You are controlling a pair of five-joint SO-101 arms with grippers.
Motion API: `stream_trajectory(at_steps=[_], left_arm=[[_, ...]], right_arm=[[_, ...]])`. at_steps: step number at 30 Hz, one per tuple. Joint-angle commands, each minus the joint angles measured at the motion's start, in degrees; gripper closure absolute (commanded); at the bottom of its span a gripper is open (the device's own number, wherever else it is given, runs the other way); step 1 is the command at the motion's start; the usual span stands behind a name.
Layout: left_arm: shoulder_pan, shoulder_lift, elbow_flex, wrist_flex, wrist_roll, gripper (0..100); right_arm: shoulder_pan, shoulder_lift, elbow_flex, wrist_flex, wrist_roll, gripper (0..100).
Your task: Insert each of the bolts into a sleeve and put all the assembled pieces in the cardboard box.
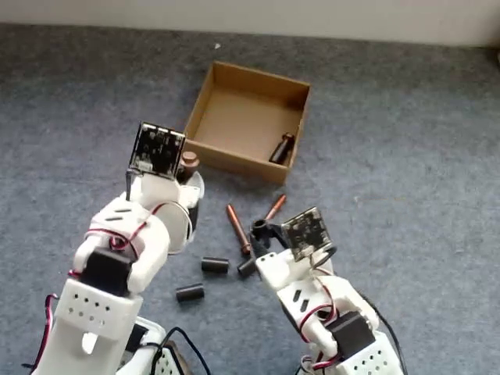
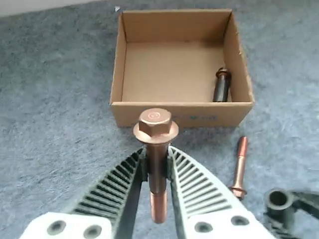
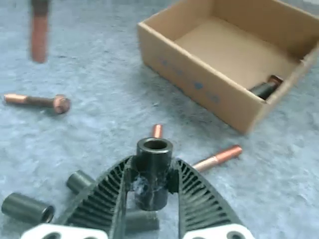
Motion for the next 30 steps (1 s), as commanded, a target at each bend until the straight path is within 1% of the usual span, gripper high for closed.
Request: stream_trajectory(at_steps=[1,5,8,12,15,20,26,30], left_arm=[[6.46,-5.76,-0.40,-1.58,6.15,99],[10.68,-8.04,-0.31,-1.49,9.85,99],[12.53,-8.84,0.40,-1.76,12.04,99],[14.90,-8.84,1.89,-1.76,12.31,99],[15.08,-8.92,2.24,-1.76,12.40,99],[14.90,-9.10,1.89,-1.76,12.40,99],[14.81,-16.48,1.71,-1.49,12.40,99],[14.64,-21.05,6.02,-4.48,11.96,99]], right_arm=[[-2.77,-0.92,1.54,-5.32,0.88,99.3],[-3.03,-1.01,4.70,-11.03,0.88,99.3],[-3.03,-1.01,5.32,-14.20,0.88,99.3],[-3.91,-1.01,5.32,-16.75,0.88,99.3],[-6.55,-1.01,5.32,-17.45,0.88,99.3],[-6.81,-1.01,5.32,-17.45,0.88,99.3],[-7.08,-1.01,5.32,-17.45,0.79,99.3],[-8.13,-1.01,5.23,-17.45,0.70,99.3]])
